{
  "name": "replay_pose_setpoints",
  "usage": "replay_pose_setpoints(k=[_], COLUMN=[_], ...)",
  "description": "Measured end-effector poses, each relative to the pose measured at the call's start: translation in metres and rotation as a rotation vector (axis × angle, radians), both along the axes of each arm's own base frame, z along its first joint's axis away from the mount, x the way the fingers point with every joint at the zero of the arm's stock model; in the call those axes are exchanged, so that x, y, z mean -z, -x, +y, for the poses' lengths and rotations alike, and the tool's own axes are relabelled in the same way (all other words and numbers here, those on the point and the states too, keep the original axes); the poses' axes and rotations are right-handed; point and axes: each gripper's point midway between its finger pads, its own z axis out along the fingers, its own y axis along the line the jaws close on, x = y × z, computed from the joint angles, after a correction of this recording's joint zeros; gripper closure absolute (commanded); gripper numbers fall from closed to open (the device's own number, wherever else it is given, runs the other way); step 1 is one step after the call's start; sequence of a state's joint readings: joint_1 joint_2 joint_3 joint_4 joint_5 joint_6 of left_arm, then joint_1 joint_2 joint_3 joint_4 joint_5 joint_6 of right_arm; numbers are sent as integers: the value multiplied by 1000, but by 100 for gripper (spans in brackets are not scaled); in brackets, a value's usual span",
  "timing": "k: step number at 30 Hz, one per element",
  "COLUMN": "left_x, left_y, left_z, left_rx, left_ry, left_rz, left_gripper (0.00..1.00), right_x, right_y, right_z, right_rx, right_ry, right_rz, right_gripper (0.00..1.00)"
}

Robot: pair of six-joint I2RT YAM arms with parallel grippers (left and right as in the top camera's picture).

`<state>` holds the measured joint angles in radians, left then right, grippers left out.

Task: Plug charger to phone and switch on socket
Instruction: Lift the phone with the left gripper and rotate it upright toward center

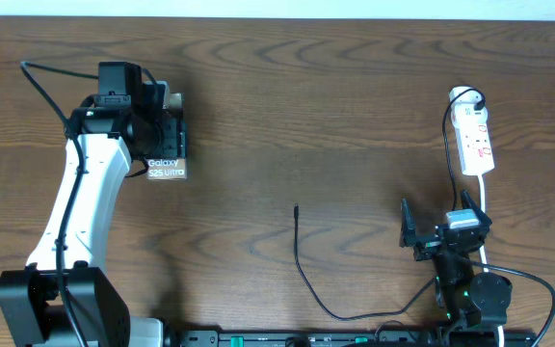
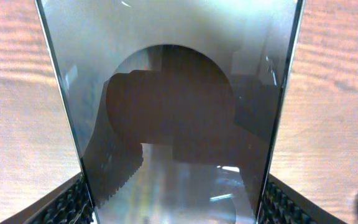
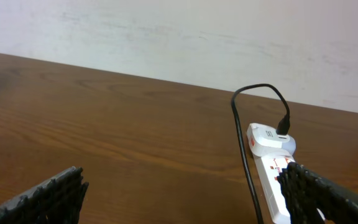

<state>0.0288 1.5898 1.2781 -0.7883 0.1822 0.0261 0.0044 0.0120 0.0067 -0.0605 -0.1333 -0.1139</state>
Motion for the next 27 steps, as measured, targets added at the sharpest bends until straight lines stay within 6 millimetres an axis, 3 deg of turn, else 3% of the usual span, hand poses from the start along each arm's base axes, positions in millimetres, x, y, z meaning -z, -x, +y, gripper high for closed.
replay_pose_setpoints(k=[6,15,27], left_x=[-1,-13,-48], left_y=[0,4,17], left_z=[-9,-49,-104], left_rx=[-197,-436,-603], left_ry=[135,494,935], left_rz=[32,153,437], left_gripper=[93,93,93], right_x=[0,0,0], right_y=[0,0,0], right_z=[0,0,0], right_rx=[0,0,0], right_ry=[0,0,0], right_rz=[0,0,0], right_gripper=[1,1,1])
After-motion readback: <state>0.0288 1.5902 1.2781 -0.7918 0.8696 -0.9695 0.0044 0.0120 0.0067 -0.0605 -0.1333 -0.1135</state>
